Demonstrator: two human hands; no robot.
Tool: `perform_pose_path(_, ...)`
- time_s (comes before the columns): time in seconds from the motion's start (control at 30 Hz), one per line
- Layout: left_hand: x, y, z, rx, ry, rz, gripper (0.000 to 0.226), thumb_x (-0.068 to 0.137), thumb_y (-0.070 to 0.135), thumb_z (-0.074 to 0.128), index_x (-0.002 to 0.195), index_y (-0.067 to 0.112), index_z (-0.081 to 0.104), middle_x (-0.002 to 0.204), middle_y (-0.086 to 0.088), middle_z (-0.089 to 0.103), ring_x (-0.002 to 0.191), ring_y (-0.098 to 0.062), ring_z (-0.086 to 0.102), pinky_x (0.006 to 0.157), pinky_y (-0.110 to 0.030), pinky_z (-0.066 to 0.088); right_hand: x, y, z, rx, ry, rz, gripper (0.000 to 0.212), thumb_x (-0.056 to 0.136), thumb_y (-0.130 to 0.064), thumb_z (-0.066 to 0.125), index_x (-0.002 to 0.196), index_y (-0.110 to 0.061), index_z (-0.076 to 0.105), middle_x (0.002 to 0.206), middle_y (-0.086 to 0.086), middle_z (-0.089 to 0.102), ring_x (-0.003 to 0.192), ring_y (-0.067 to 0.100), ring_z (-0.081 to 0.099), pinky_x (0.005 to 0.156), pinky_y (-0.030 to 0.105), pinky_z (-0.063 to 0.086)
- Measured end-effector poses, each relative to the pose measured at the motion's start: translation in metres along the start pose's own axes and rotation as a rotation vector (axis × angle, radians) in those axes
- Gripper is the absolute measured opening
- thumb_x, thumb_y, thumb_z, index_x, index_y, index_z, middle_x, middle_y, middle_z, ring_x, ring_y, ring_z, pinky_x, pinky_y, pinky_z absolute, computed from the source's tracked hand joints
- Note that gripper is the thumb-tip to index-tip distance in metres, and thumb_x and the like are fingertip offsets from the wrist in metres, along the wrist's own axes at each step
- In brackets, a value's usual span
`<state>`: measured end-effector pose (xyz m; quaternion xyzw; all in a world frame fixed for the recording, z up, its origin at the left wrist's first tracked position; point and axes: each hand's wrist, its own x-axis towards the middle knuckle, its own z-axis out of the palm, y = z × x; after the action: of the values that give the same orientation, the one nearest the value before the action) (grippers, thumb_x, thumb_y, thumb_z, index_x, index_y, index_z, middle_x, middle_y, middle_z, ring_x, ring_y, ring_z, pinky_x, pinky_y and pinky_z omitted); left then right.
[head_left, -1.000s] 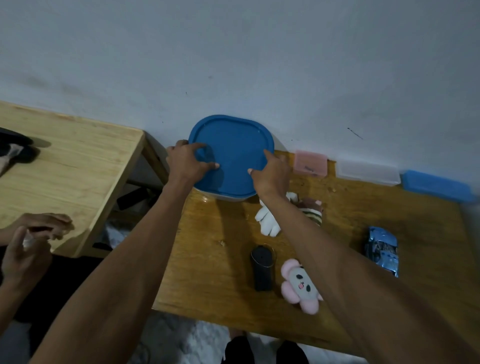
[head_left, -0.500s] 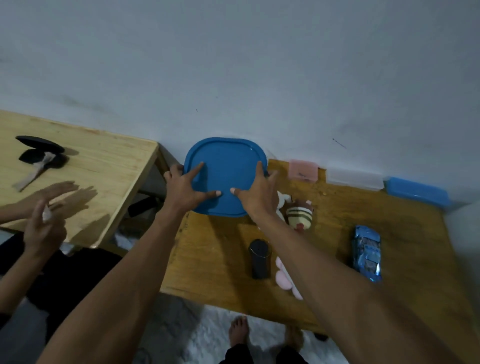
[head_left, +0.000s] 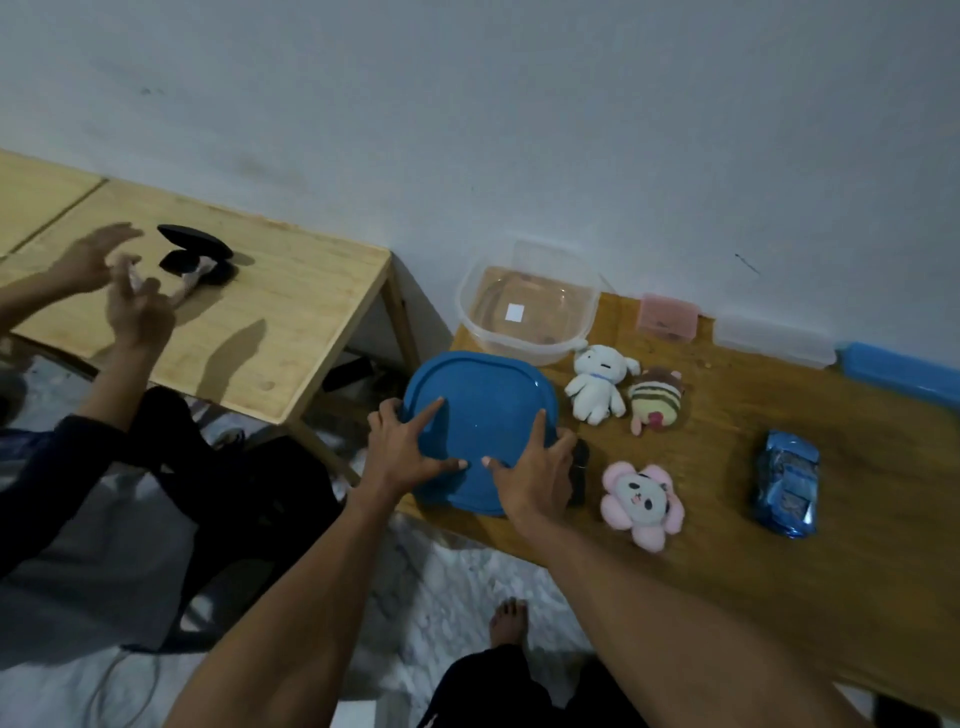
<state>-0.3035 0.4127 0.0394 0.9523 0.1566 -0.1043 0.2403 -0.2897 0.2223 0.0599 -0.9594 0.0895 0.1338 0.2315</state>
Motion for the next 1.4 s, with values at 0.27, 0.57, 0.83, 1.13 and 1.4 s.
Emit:
perform_pose_path(0.27, -0.009, -0.017, 0.022, 0.02, -0.053, -0.026, 0.105, 0.062, 0.077, 0.075, 0.152, 0.046, 0.033, 0.141, -0.013, 0.025, 0.128, -0.036, 0.026, 0.114, -0.047, 0.033, -0.006, 0.009, 0.021, -0.114, -0.101, 0.022, 0.099, 0.083, -0.057, 0.071, 0.156, -0.022, 0.015, 0.145, 0.013, 0.021, 0.122, 0.032, 0.041, 0.081, 0.04, 0.052)
perform_pose_path(0.57, -0.01, -0.011, 0.027, 0.096, -0.062, -0.051, 0.103, 0.063, 0.078, 0.073, 0.152, 0.049, 0.03, 0.146, -0.013, 0.023, 0.133, -0.038, 0.026, 0.113, -0.052, 0.031, -0.007, 0.001, 0.026, -0.252, -0.158, 0.047, 0.091, 0.085, -0.058, 0.067, 0.153, -0.017, 0.022, 0.153, 0.018, 0.015, 0.135, 0.037, 0.029, 0.103, 0.048, 0.039)
perform_pose_path(0.83, 0.003, 0.043, 0.024, 0.058, 0.097, 0.084, 0.087, 0.07, 0.079, 0.06, 0.147, 0.044, 0.042, 0.159, -0.016, 0.019, 0.143, -0.04, 0.017, 0.112, -0.06, 0.024, 0.02, 0.004, -0.02, -0.057, 0.067, -0.047, 0.05, 0.091, -0.046, 0.063, 0.132, -0.021, 0.051, 0.134, 0.01, 0.041, 0.121, 0.032, 0.045, 0.094, 0.047, 0.048)
perform_pose_path(1.13, 0.057, 0.172, 0.059, -0.209, -0.012, 0.314, 0.075, 0.077, 0.067, 0.059, 0.144, 0.031, 0.052, 0.127, -0.017, 0.059, 0.115, -0.035, 0.057, 0.094, -0.049, 0.05, 0.085, 0.079, -0.09, 0.259, 0.263, 0.114, 0.049, 0.091, -0.038, 0.068, 0.137, -0.03, 0.055, 0.141, 0.008, 0.047, 0.126, 0.031, 0.048, 0.096, 0.042, 0.048)
perform_pose_path(1.4, 0.083, 0.223, 0.093, -0.292, -0.076, 0.197, 0.068, 0.086, 0.03, 0.075, 0.148, 0.03, 0.046, 0.146, -0.018, 0.042, 0.133, -0.035, 0.043, 0.111, -0.044, 0.041, 0.128, 0.129, -0.112, 0.36, 0.122, 0.187, 0.068, 0.086, -0.027, 0.075, 0.146, -0.038, 0.044, 0.138, 0.01, 0.045, 0.123, 0.029, 0.051, 0.099, 0.037, 0.045)
